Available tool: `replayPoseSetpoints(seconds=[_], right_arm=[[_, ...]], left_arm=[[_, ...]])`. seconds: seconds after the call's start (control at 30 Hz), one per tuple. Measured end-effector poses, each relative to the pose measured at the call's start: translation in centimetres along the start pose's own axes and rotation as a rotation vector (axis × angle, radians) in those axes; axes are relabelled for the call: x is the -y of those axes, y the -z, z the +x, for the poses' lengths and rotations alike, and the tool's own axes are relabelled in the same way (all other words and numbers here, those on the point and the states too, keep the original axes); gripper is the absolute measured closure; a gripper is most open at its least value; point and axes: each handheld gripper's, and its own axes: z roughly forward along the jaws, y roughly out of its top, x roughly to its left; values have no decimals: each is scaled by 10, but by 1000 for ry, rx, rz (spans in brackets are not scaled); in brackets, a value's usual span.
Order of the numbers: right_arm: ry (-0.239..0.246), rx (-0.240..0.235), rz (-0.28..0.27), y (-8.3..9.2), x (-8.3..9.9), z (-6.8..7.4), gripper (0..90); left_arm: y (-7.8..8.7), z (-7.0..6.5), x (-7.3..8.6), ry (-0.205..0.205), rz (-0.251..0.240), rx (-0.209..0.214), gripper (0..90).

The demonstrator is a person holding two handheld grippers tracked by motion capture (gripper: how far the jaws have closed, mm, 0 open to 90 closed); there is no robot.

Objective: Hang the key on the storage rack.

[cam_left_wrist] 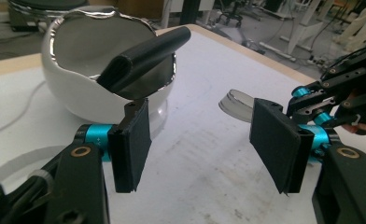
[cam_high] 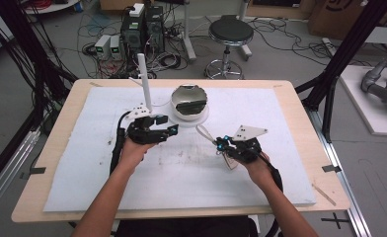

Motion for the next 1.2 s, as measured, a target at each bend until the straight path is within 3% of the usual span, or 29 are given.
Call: replayPoseSetpoints(seconds=[0.23,0.47,0.7,0.93,1.2], right_arm=[[42,-12,-38,0,-5,8,839],[82,-15,-68,2,-7,12,839],[122,-4,-79,3,-8,16,839],[138,1,-85,4,-10,18,839],[137,6,-85,5,-10,18,839]], left_arm=[[-19,-4,0,41,29,54,376],[-33,-12,-4,28,51,105,355],[-44,-16,-4,58,60,171,356],[-46,-19,-5,74,39,230,505],[-41,-16,-7,95,10,253,588]])
